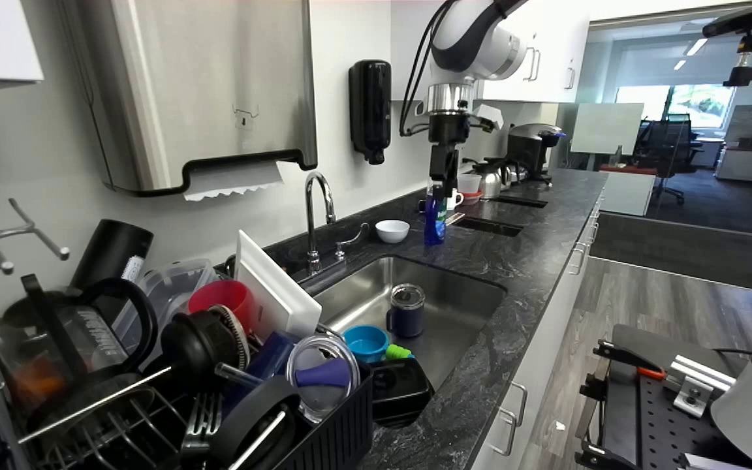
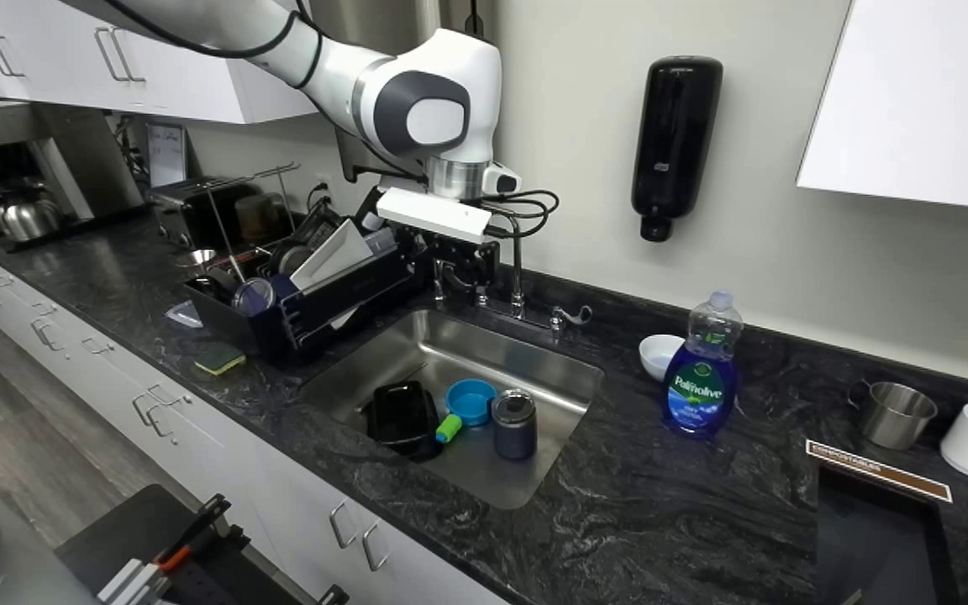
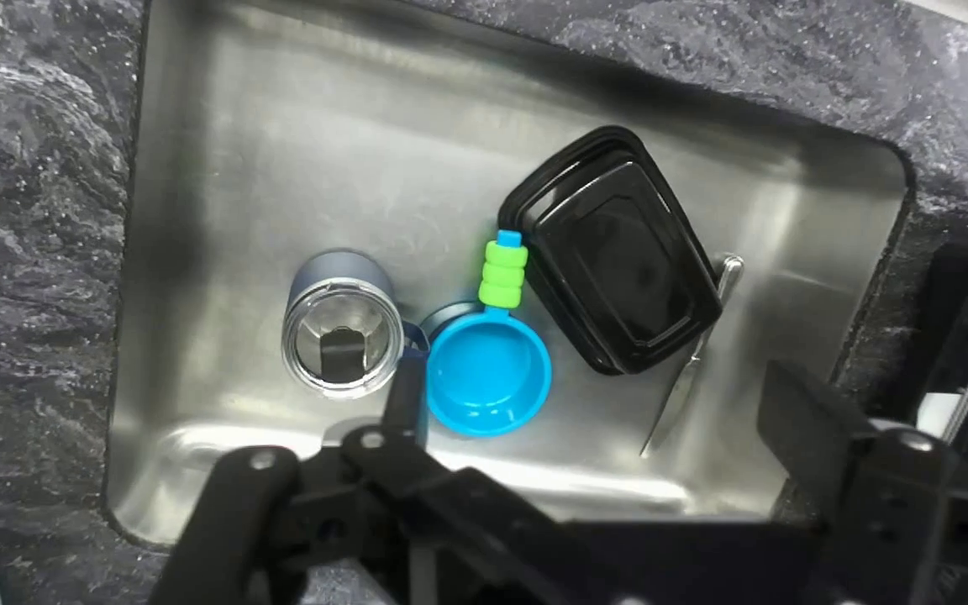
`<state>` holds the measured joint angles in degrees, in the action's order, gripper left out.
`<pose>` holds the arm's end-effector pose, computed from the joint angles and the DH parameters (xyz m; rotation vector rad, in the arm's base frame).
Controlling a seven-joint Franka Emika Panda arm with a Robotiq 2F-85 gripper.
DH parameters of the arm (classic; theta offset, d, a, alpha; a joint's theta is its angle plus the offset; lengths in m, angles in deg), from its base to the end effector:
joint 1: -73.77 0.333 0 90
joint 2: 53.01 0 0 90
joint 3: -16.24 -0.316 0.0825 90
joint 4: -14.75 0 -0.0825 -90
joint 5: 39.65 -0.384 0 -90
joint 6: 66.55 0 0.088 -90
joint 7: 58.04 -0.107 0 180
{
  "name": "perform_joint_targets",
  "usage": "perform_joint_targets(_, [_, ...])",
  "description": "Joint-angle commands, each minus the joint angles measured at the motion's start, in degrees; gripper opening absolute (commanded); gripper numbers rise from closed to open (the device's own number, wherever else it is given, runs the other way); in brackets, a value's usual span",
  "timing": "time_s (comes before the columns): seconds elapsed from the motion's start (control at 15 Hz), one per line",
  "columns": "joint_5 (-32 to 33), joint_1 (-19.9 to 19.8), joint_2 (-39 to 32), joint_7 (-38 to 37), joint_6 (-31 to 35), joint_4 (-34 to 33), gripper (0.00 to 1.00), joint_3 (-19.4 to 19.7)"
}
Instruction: Take the top off the cup in the sink and put it on the counter
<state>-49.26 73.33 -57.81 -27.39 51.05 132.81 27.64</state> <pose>0.5444 -0.1036 0.3887 -2.9669 -0.3633 0.0549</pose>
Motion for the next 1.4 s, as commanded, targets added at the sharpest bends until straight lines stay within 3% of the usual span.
perform_joint_targets(0.0, [-0.4,-3.8,-6.2,1.7,-4.4,-6.2,1.00,-2.7])
perform_joint_targets(0.33, [1.3,-6.4,-13.5,-0.6,-4.9,-11.5,1.00,-4.6])
perform_joint_targets(0.4, [1.1,-6.6,-11.2,-0.1,-1.8,-8.2,1.00,-5.1])
perform_joint_targets(0.93, [1.0,-7.1,-11.8,-0.2,-1.7,-8.7,1.00,-5.8])
perform_joint_targets(1.33, [-1.1,-9.8,-21.7,0.8,-6.2,-21.5,1.00,-7.5])
